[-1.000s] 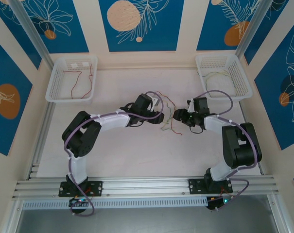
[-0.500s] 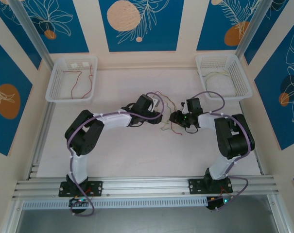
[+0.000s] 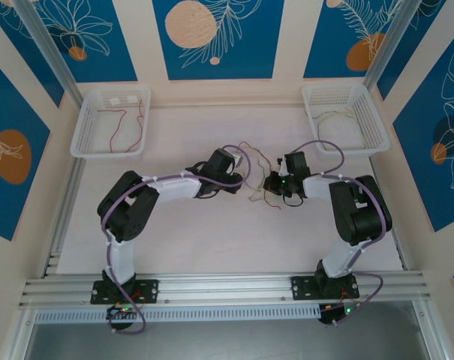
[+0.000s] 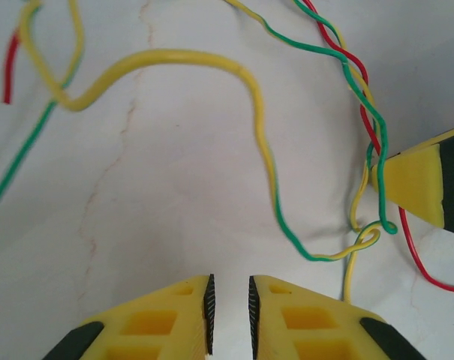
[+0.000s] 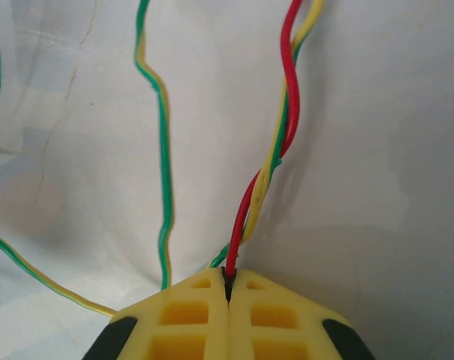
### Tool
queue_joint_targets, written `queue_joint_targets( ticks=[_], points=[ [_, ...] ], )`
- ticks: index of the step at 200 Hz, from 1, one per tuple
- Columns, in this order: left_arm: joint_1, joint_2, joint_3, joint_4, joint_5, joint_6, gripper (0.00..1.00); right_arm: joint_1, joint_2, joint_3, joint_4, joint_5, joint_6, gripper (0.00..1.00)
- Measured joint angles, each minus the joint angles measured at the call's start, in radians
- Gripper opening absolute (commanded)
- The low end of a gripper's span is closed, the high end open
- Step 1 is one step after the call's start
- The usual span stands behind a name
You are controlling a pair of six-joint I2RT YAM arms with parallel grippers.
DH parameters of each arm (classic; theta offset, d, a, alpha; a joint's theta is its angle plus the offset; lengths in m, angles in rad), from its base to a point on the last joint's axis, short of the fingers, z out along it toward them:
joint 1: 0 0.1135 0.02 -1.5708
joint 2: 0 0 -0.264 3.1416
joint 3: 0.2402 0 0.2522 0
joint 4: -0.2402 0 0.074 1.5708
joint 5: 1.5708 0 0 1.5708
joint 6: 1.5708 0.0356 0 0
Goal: Untangle the cables
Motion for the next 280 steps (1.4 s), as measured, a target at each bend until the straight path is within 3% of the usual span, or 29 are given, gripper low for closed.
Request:
queue_joint_targets(
  ticks=[46,84,146,206,250,265,280],
  points=[
    [0.007,-0.14,-0.085,-0.006,-0.071,0.004,0.26,0.029,-0.076,0.024,-0.074,0.025,-0.029,0.0],
    [0.008,-0.296,-0.155,0.018,-0.116,0.037,0.37,0.035,-0.204,0.087,-0.143,0.029,-0.053,0.0],
    [0.008,-0.472,-0.222,0.124,-0.019,0.144,0.6,0.04,-0.276,0.225,-0.248,-0.074,-0.002,0.0],
    [-0.003,-0.573,-0.248,0.215,0.155,0.206,0.63,0.052,-0.306,0.302,-0.313,-0.121,0.152,0.0],
    [-0.008,-0.559,-0.242,0.195,0.181,0.233,0.63,0.102,-0.305,0.333,-0.316,-0.156,0.201,0.0],
    [-0.008,-0.547,-0.242,0.194,0.173,0.232,0.6,0.136,-0.305,0.348,-0.307,-0.159,0.195,0.0],
    [-0.008,-0.539,-0.242,0.195,0.171,0.232,0.5,0.16,-0.305,0.353,-0.292,-0.167,0.191,0.0]
  ],
)
